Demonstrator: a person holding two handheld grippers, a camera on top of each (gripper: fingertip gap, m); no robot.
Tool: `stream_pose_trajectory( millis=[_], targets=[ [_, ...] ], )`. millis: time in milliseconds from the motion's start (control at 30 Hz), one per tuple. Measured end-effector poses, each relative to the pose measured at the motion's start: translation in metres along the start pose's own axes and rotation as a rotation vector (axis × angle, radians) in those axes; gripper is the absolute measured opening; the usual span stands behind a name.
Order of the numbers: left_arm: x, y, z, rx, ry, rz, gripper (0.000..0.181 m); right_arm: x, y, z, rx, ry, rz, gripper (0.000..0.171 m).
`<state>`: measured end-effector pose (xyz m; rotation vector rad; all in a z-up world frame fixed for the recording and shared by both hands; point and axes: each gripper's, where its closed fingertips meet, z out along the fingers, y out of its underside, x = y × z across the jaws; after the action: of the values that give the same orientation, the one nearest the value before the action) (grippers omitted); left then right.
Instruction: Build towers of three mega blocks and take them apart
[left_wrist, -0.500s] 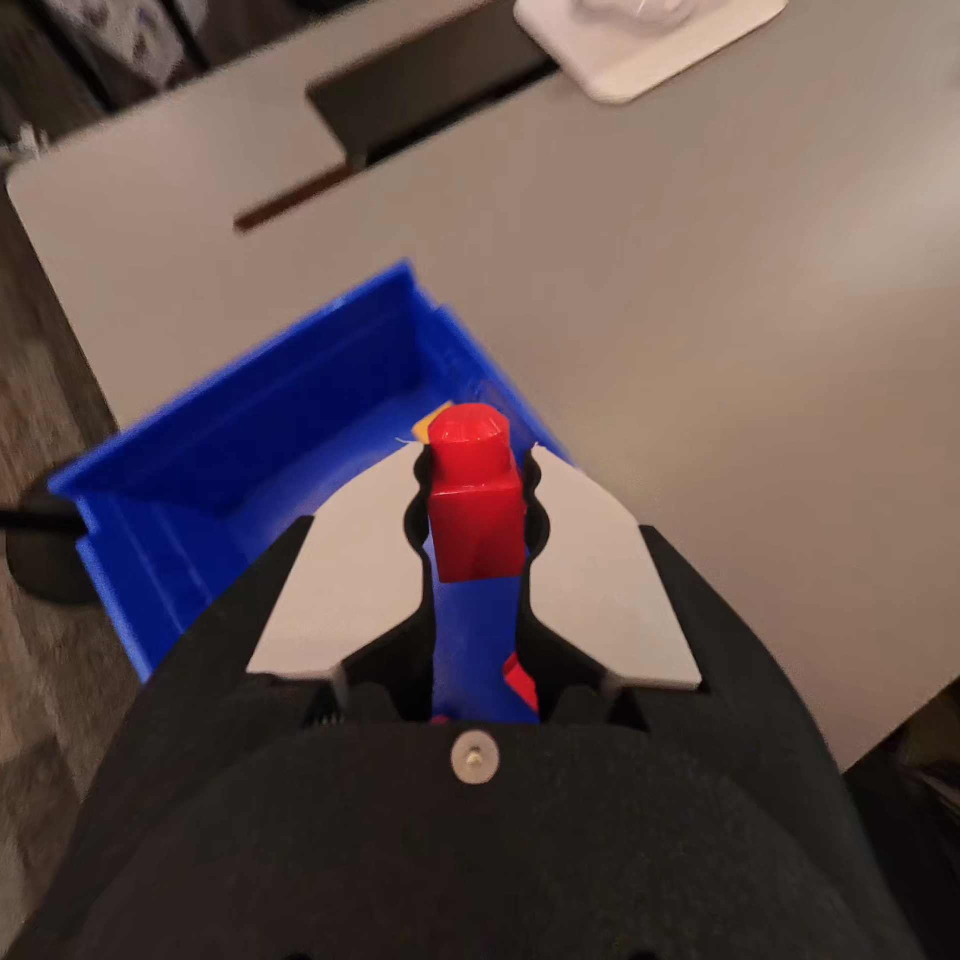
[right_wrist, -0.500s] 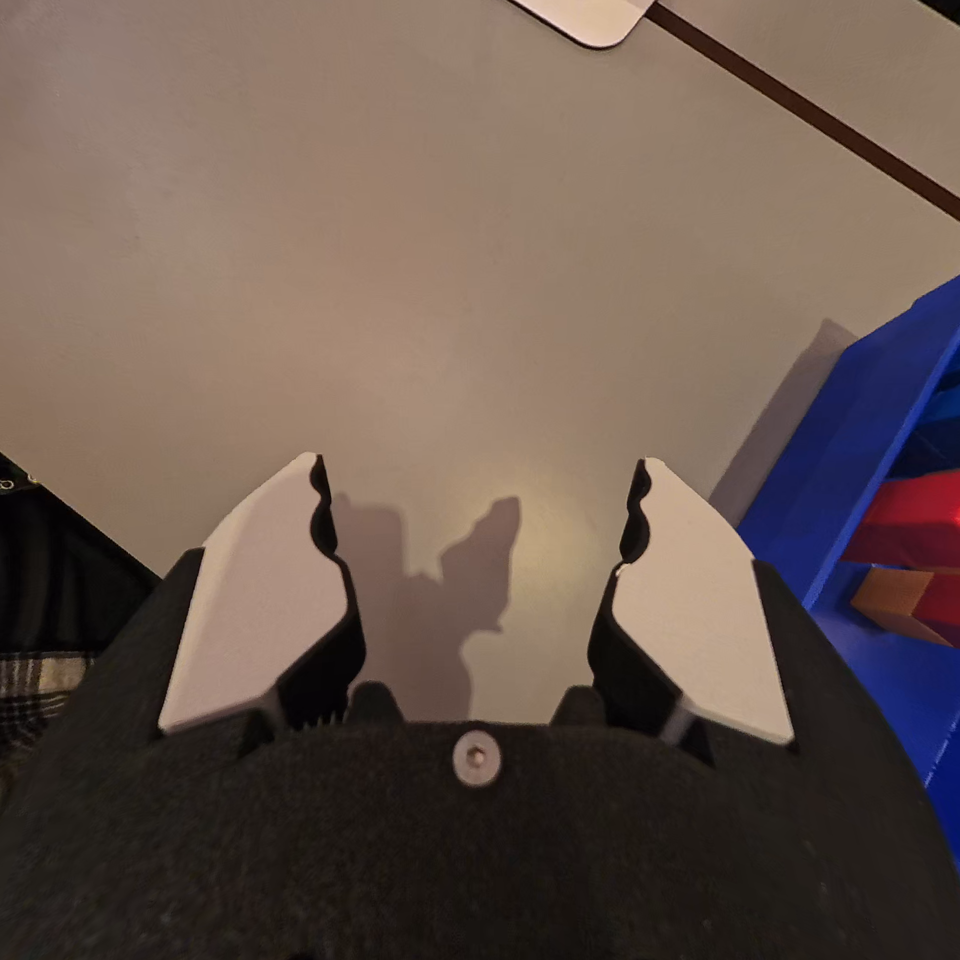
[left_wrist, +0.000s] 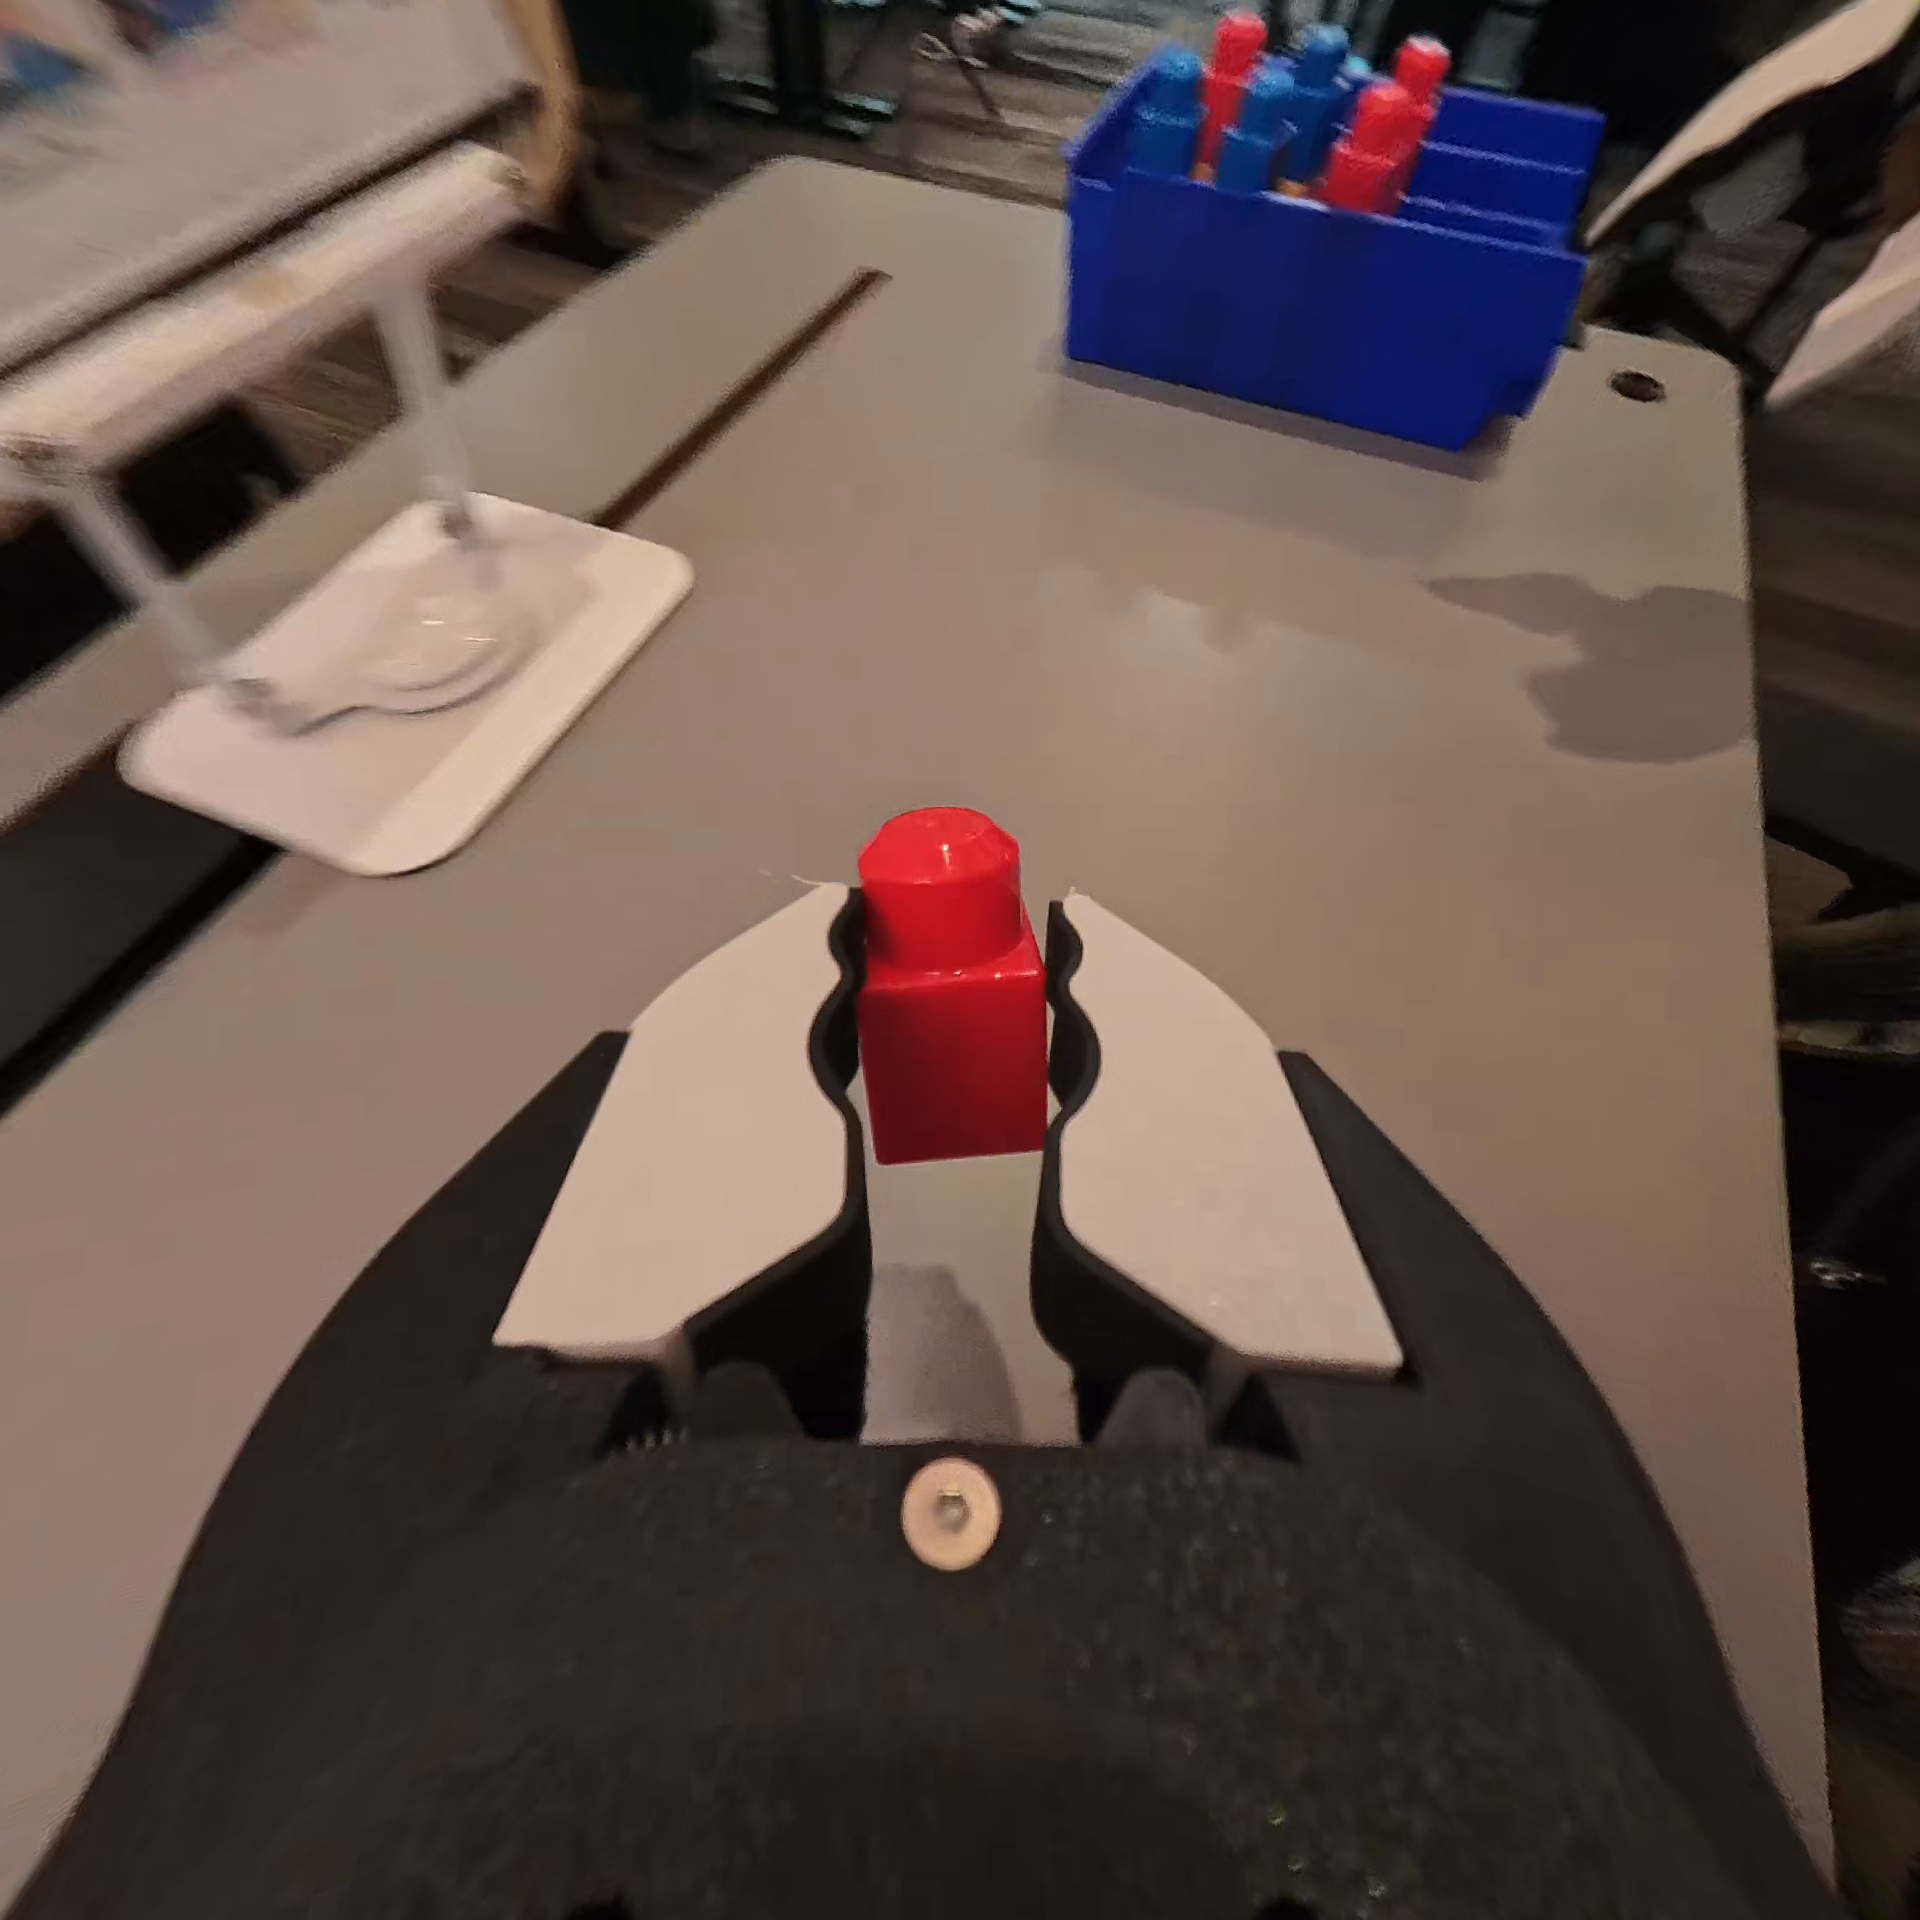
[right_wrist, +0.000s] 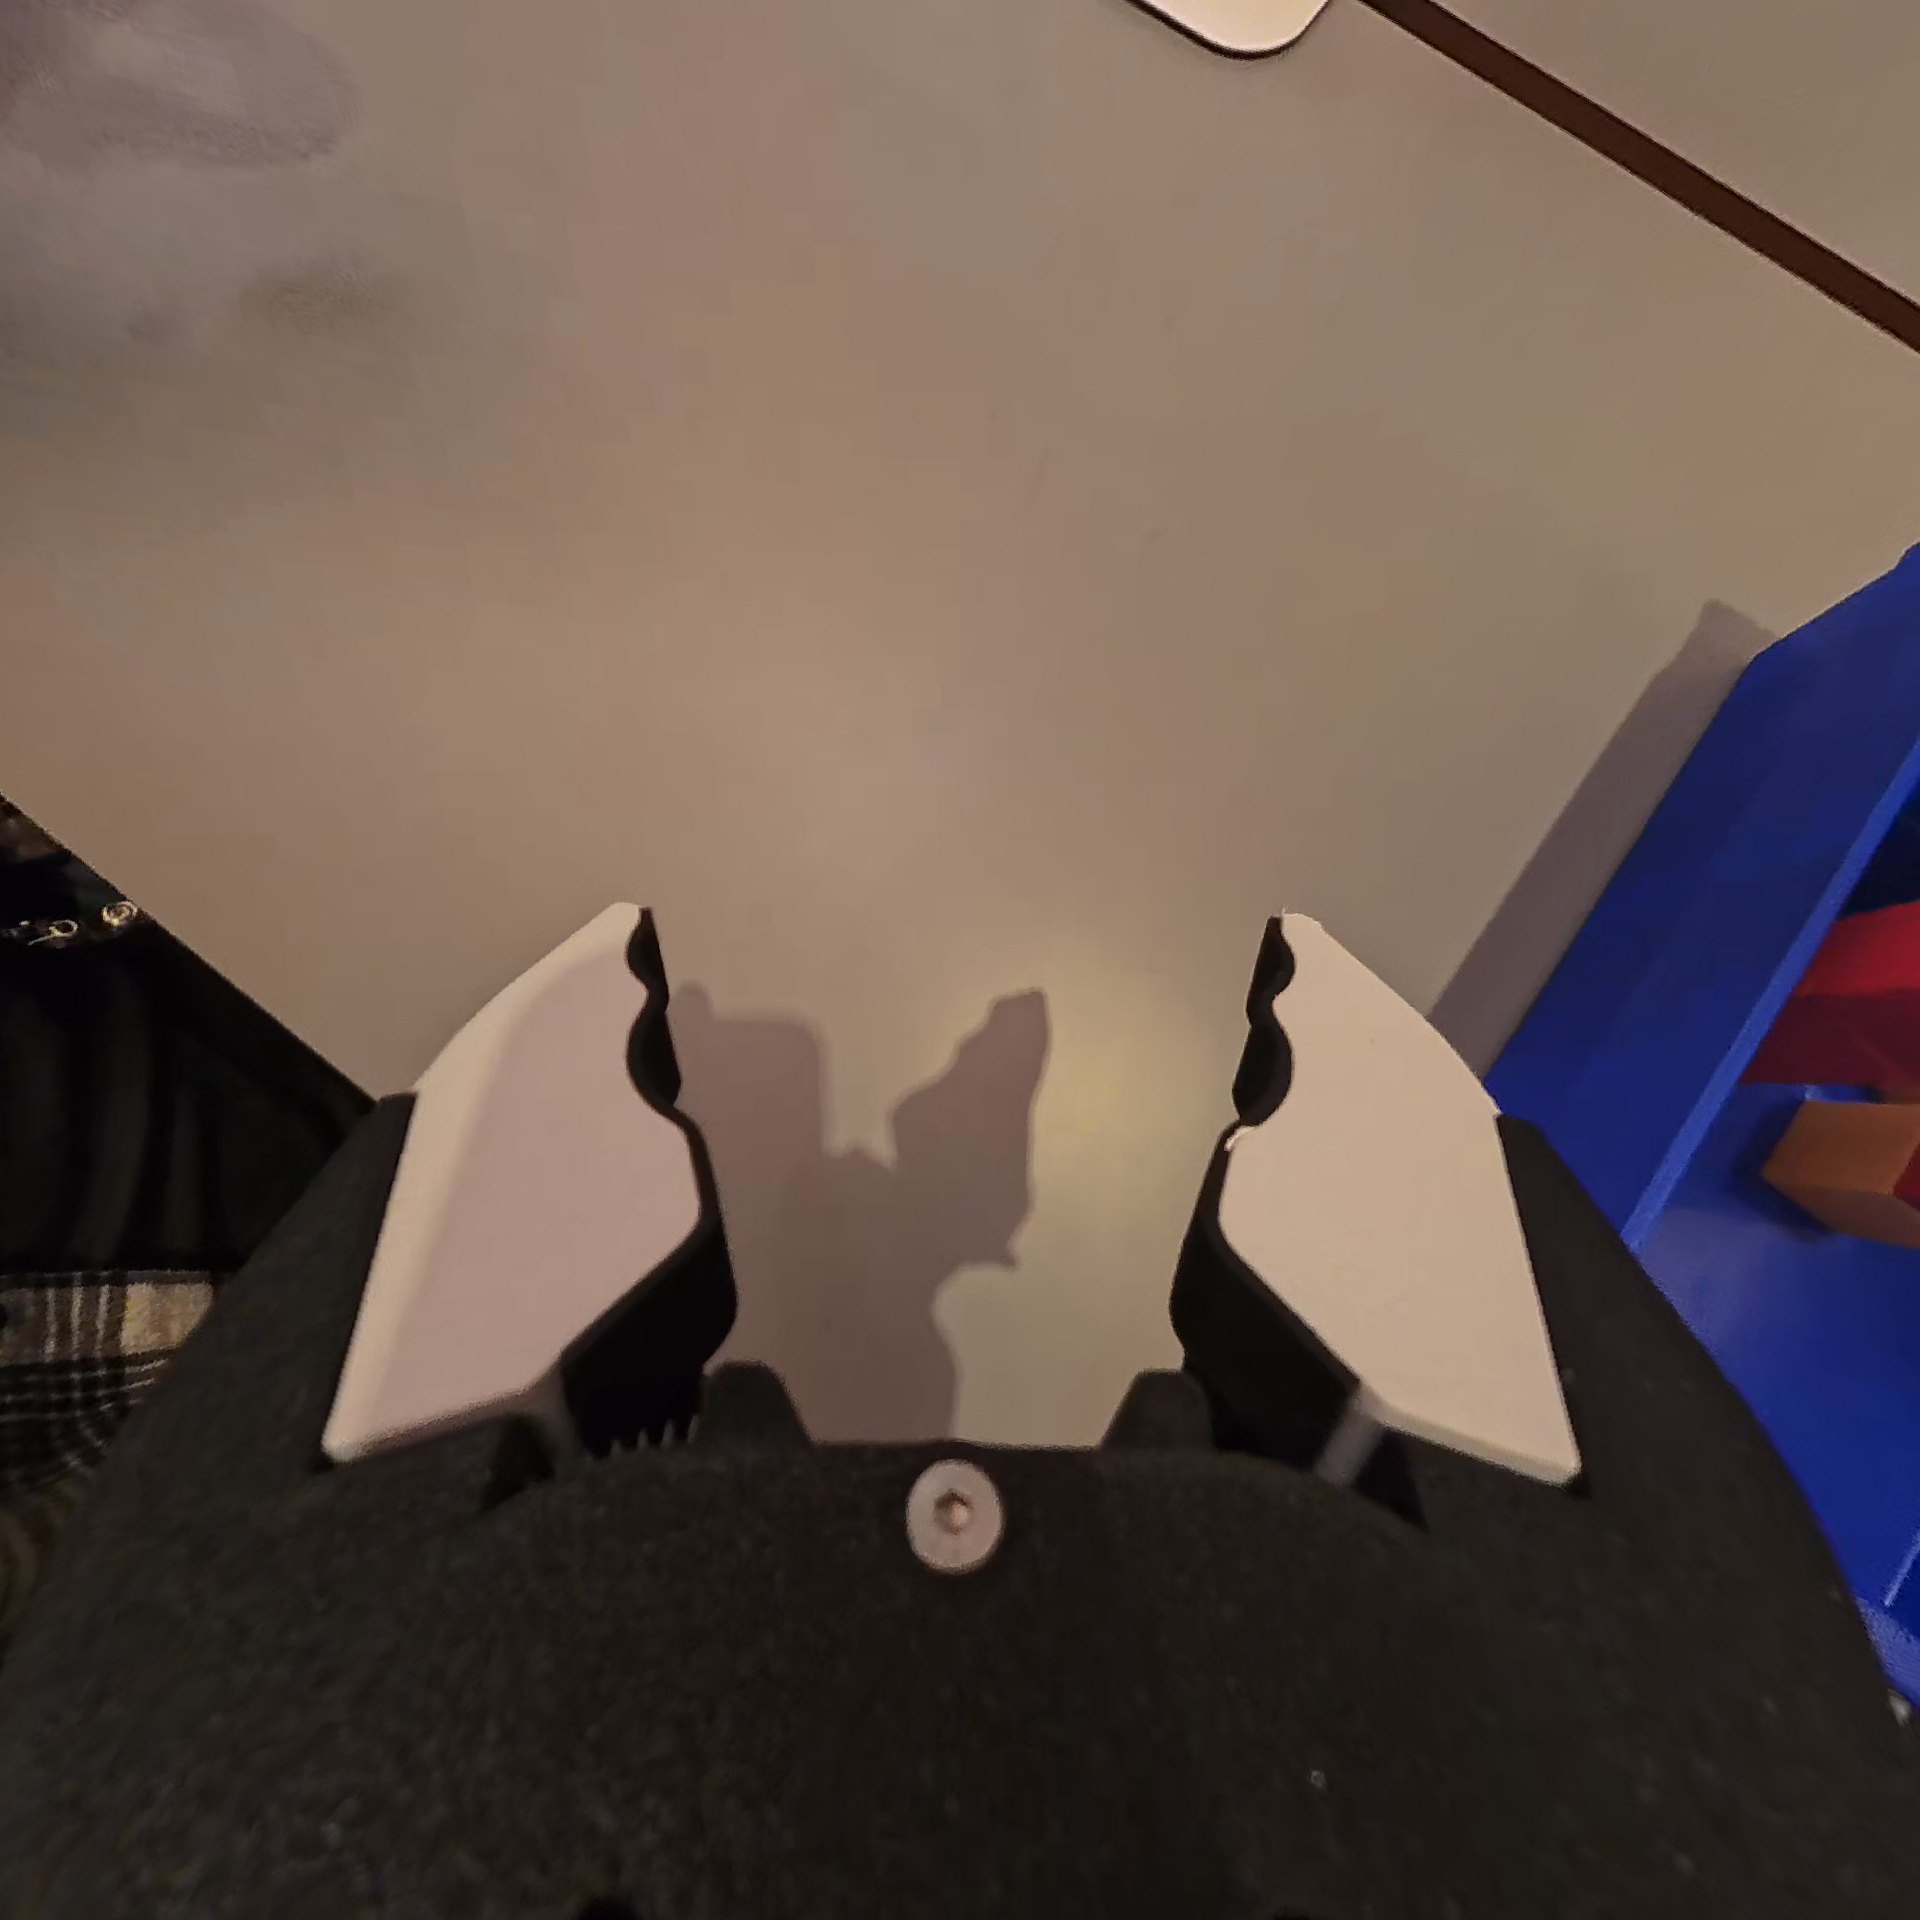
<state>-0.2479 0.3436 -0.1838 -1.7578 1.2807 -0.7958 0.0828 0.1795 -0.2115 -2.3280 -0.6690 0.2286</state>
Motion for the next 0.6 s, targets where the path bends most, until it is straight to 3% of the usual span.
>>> stream_pose_trajectory(
  millis=[133,267,600],
  targets=[
    [0.030,0.009,0.072,-0.044,0.171,-0.003,0.032,-0.001,0.009,-0.003,-0.007,-0.003,0.009,0.103],
    [0.042,0.026,0.114,-0.110,0.233,0.072,0.032,-0.002,0.016,-0.002,-0.019,-0.017,0.017,0.097],
    [0.043,0.059,0.138,-0.189,0.296,0.072,0.032,0.000,0.019,0.001,-0.025,-0.025,0.025,0.094]
  ],
)
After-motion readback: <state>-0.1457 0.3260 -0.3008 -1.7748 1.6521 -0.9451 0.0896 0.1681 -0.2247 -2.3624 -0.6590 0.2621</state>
